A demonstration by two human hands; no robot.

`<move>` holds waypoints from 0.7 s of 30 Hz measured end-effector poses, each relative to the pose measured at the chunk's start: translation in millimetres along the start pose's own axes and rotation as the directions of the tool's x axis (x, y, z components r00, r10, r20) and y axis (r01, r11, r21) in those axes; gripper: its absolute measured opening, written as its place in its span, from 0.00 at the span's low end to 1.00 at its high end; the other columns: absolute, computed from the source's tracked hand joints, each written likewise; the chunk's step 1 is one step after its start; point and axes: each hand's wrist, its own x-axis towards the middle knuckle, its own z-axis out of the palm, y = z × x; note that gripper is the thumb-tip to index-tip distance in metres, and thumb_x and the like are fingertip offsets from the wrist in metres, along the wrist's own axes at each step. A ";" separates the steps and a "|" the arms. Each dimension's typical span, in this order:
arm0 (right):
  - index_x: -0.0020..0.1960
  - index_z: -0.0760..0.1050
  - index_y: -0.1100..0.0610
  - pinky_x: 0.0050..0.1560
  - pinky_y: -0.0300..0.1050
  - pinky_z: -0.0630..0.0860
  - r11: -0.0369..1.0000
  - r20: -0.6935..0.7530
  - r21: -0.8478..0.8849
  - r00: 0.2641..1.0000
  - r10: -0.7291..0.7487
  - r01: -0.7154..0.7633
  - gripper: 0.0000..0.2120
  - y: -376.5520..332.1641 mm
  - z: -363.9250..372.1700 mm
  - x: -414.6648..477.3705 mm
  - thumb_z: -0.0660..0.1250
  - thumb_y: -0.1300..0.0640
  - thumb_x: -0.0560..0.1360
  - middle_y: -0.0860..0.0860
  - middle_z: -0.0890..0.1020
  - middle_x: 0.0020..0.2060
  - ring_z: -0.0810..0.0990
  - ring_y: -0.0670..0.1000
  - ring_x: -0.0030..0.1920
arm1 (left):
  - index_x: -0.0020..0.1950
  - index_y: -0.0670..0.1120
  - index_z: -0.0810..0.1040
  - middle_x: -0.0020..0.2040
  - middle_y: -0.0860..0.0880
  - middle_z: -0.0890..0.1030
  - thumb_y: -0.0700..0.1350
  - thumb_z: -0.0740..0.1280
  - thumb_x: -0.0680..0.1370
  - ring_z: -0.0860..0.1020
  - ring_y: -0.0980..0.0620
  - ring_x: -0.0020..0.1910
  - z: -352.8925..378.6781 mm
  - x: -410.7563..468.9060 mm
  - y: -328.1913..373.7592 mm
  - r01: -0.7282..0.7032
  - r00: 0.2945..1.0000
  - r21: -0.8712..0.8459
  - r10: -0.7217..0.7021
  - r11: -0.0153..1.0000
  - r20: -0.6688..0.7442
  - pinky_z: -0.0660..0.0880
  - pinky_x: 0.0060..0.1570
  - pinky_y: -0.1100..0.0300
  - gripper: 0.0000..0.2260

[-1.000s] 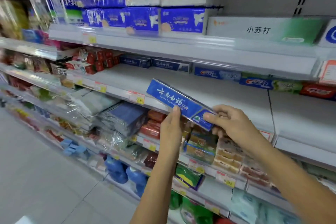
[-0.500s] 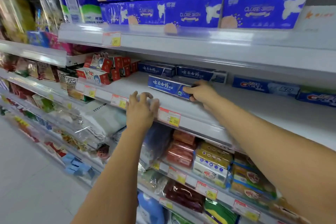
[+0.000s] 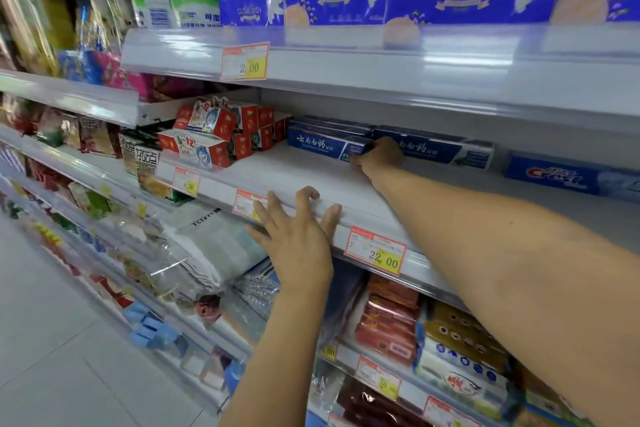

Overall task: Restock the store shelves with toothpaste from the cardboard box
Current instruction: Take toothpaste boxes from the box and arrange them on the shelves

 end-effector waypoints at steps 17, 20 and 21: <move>0.60 0.73 0.66 0.25 0.36 0.65 0.989 0.158 0.075 0.981 0.113 -0.126 0.12 -11.5 -3.9 -1.5 0.62 0.64 0.77 0.57 0.78 0.51 0.72 0.51 0.43 | 0.65 0.54 0.68 0.75 0.36 0.55 0.68 0.43 0.74 0.51 0.35 0.75 -5.7 -4.7 5.5 0.045 0.997 -0.025 -0.043 0.999 0.070 0.51 0.69 0.36 0.30; 0.57 0.74 0.66 0.50 0.42 0.77 0.937 0.284 0.255 0.945 0.164 -0.240 0.11 -10.6 -16.8 -14.9 0.61 0.69 0.75 0.58 0.77 0.52 0.75 0.53 0.57 | 0.66 0.54 0.67 0.75 0.38 0.53 0.65 0.48 0.75 0.49 0.37 0.75 -8.4 -2.4 8.3 0.069 0.991 -0.021 -0.066 0.997 0.115 0.49 0.70 0.38 0.26; 0.54 0.75 0.65 0.58 0.47 0.76 0.908 0.310 0.322 0.936 0.166 -0.267 0.10 -8.5 -22.4 -22.3 0.61 0.70 0.74 0.59 0.78 0.52 0.75 0.54 0.59 | 0.67 0.54 0.67 0.76 0.38 0.53 0.65 0.49 0.75 0.48 0.38 0.75 -8.9 -2.2 9.0 0.073 0.991 -0.017 -0.070 0.997 0.118 0.49 0.70 0.38 0.26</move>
